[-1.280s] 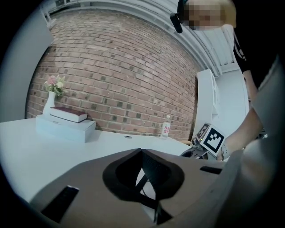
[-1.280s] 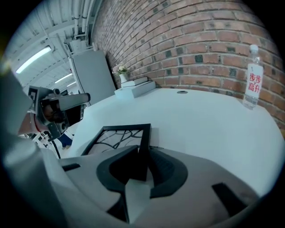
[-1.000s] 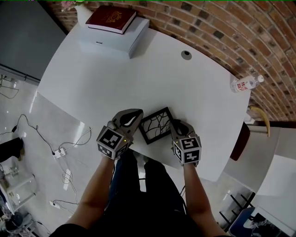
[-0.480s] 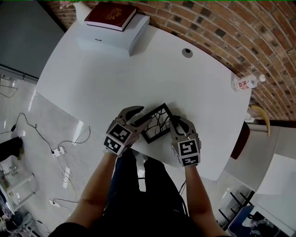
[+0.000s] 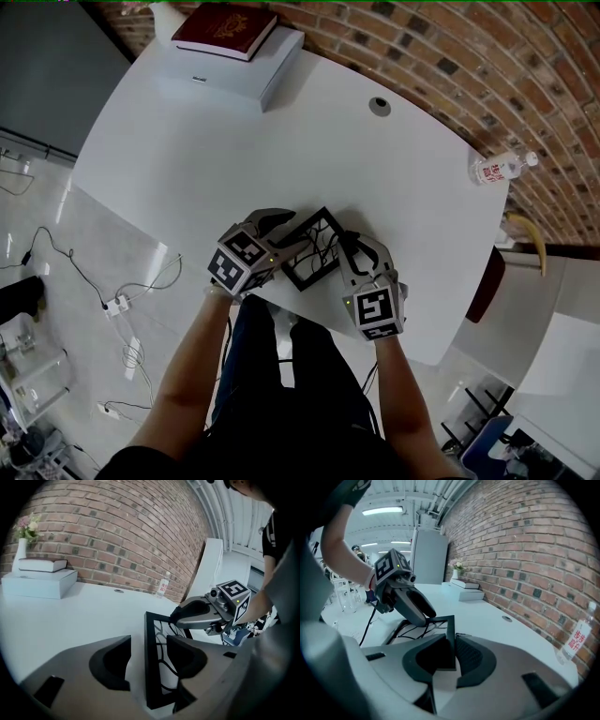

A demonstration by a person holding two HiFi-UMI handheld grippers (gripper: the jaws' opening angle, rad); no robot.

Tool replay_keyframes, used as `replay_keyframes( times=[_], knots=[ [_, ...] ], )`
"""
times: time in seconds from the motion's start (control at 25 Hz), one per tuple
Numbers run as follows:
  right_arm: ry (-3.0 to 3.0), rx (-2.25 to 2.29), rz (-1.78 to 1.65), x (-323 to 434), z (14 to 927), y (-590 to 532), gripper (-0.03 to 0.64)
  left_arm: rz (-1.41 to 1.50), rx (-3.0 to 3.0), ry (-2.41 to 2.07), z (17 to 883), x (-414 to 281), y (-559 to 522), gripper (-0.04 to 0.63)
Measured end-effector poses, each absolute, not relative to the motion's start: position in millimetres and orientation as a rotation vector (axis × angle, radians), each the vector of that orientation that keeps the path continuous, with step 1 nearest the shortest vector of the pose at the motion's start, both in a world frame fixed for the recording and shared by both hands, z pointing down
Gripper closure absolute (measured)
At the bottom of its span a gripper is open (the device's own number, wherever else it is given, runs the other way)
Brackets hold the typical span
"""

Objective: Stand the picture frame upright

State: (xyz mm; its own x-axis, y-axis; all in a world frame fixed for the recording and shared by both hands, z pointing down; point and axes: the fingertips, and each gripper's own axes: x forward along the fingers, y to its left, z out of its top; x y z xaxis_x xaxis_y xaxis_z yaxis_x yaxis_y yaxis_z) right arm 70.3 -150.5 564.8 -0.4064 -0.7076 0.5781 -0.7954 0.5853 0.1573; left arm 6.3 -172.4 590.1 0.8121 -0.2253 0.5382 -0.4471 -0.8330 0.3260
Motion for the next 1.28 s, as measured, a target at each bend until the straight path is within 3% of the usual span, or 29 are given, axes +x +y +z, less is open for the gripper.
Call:
replay_keyframes(
  times=[0.32,0.44,0.68,0.84,0.92,1.08,1.28],
  knots=[
    [-2.221,1.113,0.019,60,553,-149,0.546,0.693,2.526,-0.334,592,13,-164,0.348],
    [-2.220,1.108,0.014,60,554,-149,0.546,0.655,2.513,-0.288,592,15,-160,0.404],
    [-2.207,1.124,0.044,62,559,-149,0.546,0.600,2.476,-0.287,590,12,-158,0.440],
    [-2.194,1.270,0.261,73,563,-150,0.537,0.589,2.472,-0.338,589,8,-162,0.459],
    [-2.189,1.369,0.461,84,567,-147,0.504,0.563,2.454,-0.363,588,4,-167,0.478],
    [-2.183,1.476,0.879,93,582,-134,0.502,0.514,2.441,-0.381,584,0,-173,0.488],
    [-2.179,1.438,1.090,77,597,-126,0.471,0.433,2.425,-0.392,574,-5,-182,0.499]
  ],
)
